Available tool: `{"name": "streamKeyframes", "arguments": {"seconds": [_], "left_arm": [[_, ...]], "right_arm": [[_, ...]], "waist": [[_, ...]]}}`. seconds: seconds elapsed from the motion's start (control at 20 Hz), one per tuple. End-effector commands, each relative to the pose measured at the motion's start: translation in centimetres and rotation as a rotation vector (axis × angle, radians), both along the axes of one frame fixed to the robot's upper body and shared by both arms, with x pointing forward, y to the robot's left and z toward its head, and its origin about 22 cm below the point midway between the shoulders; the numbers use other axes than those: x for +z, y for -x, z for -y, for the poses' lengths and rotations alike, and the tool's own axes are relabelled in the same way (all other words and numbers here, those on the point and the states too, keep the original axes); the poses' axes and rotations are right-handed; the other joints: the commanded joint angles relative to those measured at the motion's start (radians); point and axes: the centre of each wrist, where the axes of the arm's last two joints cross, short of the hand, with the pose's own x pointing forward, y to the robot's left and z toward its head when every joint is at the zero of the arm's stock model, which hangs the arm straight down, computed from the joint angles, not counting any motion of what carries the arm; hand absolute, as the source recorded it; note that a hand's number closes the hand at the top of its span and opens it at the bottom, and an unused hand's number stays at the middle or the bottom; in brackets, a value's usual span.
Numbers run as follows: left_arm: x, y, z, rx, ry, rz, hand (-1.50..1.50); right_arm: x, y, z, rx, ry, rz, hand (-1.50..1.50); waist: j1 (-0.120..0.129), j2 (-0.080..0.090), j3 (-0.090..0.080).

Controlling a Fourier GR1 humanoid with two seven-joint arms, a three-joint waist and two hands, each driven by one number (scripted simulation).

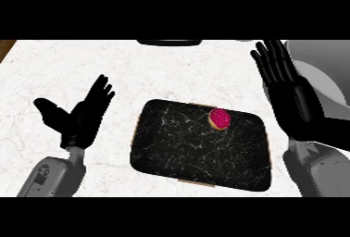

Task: Pick the cupcake from the tray and place it in the pot

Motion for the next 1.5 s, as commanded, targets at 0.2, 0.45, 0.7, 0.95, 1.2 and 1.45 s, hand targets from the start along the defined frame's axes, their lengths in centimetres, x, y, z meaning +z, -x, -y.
{"name": "streamKeyframes", "arguments": {"seconds": [0.2,0.45,0.7,0.95,1.2,1.45], "left_arm": [[-3.1,2.4,-2.5,-0.152,-0.227,-0.107,0.0],[-5.6,3.8,-1.7,-0.161,-0.248,-0.158,0.0],[-5.2,3.6,-1.5,-0.194,-0.243,-0.156,0.0],[-6.5,4.4,-2.8,-0.198,-0.245,-0.164,0.0],[-4.7,2.5,-2.4,-0.196,-0.278,-0.142,0.0],[-5.5,3.8,-0.8,-0.228,-0.24,-0.154,0.0]], "right_arm": [[-6.5,0.3,-0.1,0.04,0.354,-0.345,1.5],[-6.5,0.8,1.3,-0.459,0.452,0.083,-1.5],[-6.8,2.7,-2.6,-0.469,0.223,0.238,-1.5],[-2.0,4.5,-2.3,-0.376,0.404,0.01,-1.5],[1.3,4.1,-1.0,-0.326,0.503,-0.222,-1.5],[2.4,1.2,-2.5,-0.288,0.43,-0.377,-1.5]], "waist": [[0.034,0.012,0.047],[-0.01,0.003,0.048],[0.011,0.007,0.049],[0.007,0.004,0.046],[0.005,0.005,0.047],[0.021,0.009,0.048]]}}
